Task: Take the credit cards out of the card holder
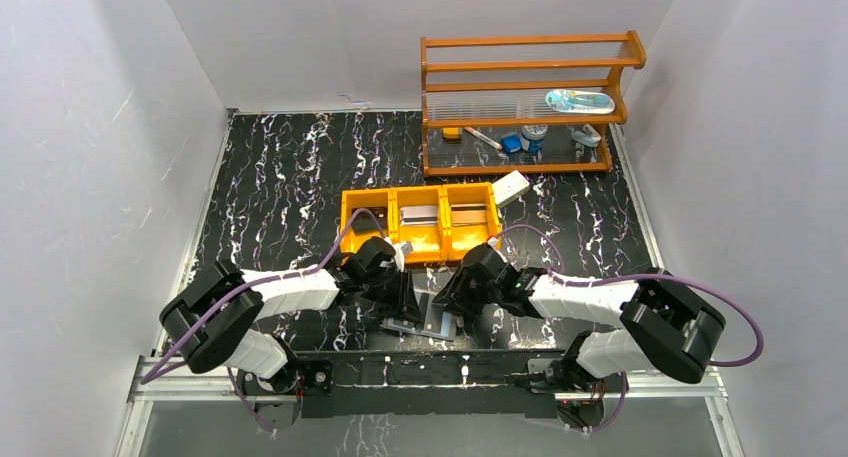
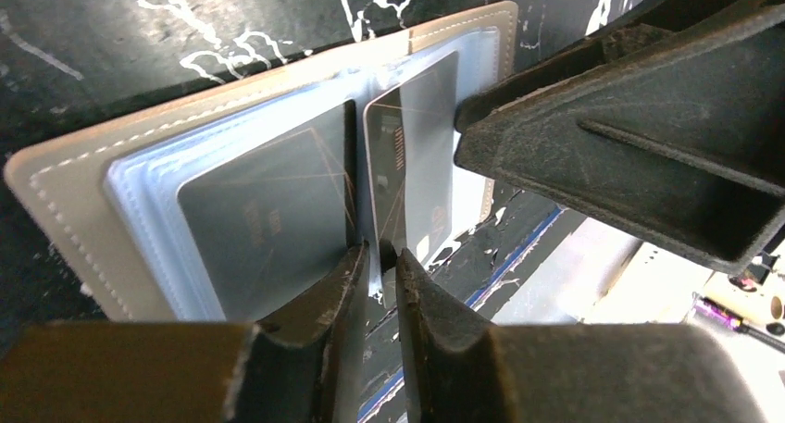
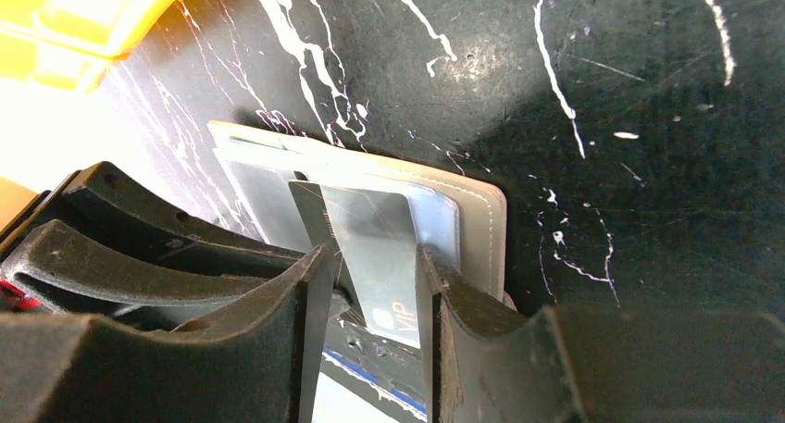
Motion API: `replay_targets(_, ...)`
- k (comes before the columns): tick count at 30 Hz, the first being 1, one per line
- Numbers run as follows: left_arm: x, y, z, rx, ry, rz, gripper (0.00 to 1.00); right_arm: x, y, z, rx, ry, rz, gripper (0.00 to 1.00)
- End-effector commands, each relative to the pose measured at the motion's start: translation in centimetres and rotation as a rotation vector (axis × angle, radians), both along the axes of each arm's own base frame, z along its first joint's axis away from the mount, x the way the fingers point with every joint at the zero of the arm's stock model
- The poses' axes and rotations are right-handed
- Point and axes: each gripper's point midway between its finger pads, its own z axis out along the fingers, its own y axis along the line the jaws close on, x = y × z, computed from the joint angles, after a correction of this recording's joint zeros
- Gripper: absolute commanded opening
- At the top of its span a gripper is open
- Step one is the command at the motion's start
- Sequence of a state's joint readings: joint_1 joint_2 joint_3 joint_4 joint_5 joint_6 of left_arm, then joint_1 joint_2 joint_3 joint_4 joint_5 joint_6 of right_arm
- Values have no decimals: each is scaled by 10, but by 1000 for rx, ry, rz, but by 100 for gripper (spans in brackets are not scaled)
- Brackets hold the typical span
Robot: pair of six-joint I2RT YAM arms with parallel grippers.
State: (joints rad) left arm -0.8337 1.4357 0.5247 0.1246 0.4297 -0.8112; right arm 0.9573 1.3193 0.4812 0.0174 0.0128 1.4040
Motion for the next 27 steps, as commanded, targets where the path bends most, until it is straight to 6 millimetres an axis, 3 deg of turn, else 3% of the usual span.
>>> replay_targets(1, 3, 18, -5, 100, -27, 42, 13, -15, -27, -27, -121, 57, -2, 47)
replay_targets(4, 5, 15, 0, 85, -38, 30, 4, -13, -27, -25, -108, 47, -8, 47)
replay_targets(9, 6, 13, 6, 71, -52, 15, 1, -12, -27, -23, -95, 39, -14, 48)
replay_targets(17, 0, 8, 1, 49, -7, 1, 24, -12, -27, -23, -76, 44, -23, 48)
replay_targets(23, -7, -1, 0, -6, 36, -22, 26, -13, -24, -24, -66, 56, -17, 49)
replay_targets(27, -8, -9, 4, -60, 49, -35, 21, -14, -22, -25, -53, 59, -11, 49)
